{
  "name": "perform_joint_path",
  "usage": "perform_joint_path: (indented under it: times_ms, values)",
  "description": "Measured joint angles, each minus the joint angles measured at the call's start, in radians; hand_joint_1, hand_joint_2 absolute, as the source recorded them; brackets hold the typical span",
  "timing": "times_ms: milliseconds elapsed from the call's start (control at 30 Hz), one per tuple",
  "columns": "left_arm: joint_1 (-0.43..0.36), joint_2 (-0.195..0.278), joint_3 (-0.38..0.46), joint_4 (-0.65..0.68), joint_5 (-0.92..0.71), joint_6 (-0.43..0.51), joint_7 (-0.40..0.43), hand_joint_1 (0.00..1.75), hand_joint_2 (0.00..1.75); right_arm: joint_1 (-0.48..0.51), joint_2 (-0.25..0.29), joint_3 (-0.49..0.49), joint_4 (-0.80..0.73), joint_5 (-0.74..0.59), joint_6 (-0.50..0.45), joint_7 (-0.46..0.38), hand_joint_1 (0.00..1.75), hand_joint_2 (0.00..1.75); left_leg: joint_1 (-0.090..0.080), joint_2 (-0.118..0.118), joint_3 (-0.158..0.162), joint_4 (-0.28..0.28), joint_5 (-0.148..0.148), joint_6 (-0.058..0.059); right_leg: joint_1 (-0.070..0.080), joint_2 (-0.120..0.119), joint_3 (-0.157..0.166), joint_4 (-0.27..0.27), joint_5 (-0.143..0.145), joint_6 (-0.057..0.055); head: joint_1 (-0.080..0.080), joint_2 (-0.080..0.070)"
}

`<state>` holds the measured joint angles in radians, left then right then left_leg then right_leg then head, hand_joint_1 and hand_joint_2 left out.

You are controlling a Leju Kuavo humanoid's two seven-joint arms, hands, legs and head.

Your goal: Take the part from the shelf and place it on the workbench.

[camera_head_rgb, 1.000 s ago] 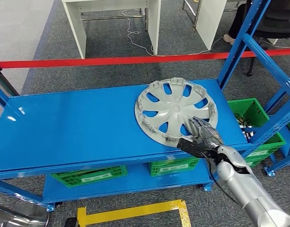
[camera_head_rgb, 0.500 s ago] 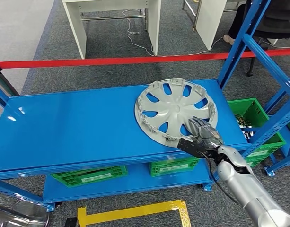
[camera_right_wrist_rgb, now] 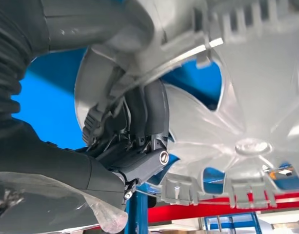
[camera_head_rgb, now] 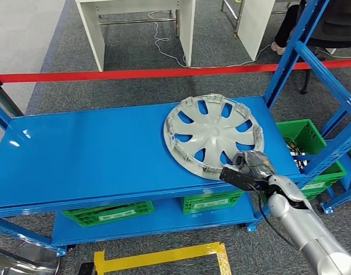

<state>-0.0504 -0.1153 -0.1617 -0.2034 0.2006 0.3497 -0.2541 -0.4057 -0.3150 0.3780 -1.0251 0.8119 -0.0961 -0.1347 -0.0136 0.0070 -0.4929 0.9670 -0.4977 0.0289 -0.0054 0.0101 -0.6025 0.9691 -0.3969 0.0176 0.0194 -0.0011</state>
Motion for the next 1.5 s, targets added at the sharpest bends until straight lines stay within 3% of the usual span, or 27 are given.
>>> perform_joint_path:
  times_ms: [433, 767, 1033, 1267, 1500]
  values:
    - [-0.002, -0.004, 0.0, 0.0, 0.008, 0.01, 0.0, 0.0, 0.0, 0.004, -0.018, 0.0, -0.003, 0.006, -0.015, -0.023, 1.75, 1.75, 0.0, 0.0, 0.0, 0.0, 0.0, 0.0, 0.0, 0.0, 0.0, 0.0, 0.0, 0.0, 0.0, 0.0]
    - [-0.002, -0.005, 0.0, 0.0, 0.008, 0.01, 0.0, 0.0, 0.0, 0.032, -0.035, 0.005, -0.039, 0.061, -0.083, -0.012, 1.75, 1.75, 0.0, 0.0, -0.002, 0.0, 0.0, 0.0, 0.0, -0.001, -0.001, 0.0, 0.0, 0.0, 0.0, 0.0]
    - [-0.004, -0.006, 0.0, 0.0, 0.008, 0.011, 0.0, 0.0, 0.0, 0.055, -0.055, 0.01, -0.087, 0.175, -0.141, 0.044, 1.75, 1.75, 0.0, 0.0, -0.004, 0.0, 0.0, 0.0, 0.0, 0.0, -0.003, 0.0, 0.0, 0.0, 0.0, 0.0]
    - [-0.006, -0.007, 0.0, 0.0, -0.001, 0.017, 0.006, 0.0, 0.0, 0.067, -0.074, 0.028, -0.126, 0.405, -0.229, 0.133, 1.75, 1.75, 0.0, 0.0, -0.007, 0.0, 0.0, 0.0, 0.0, -0.001, -0.006, 0.0, 0.0, 0.0, 0.0, 0.0]
    - [-0.007, -0.008, 0.0, 0.0, -0.006, 0.018, 0.005, 0.0, 0.0, 0.1, -0.1, 0.03, -0.187, 0.481, -0.273, 0.144, 1.75, 1.75, 0.0, 0.0, -0.011, 0.0, 0.0, 0.0, -0.001, -0.001, -0.011, 0.0, 0.0, 0.0, 0.0, 0.0]
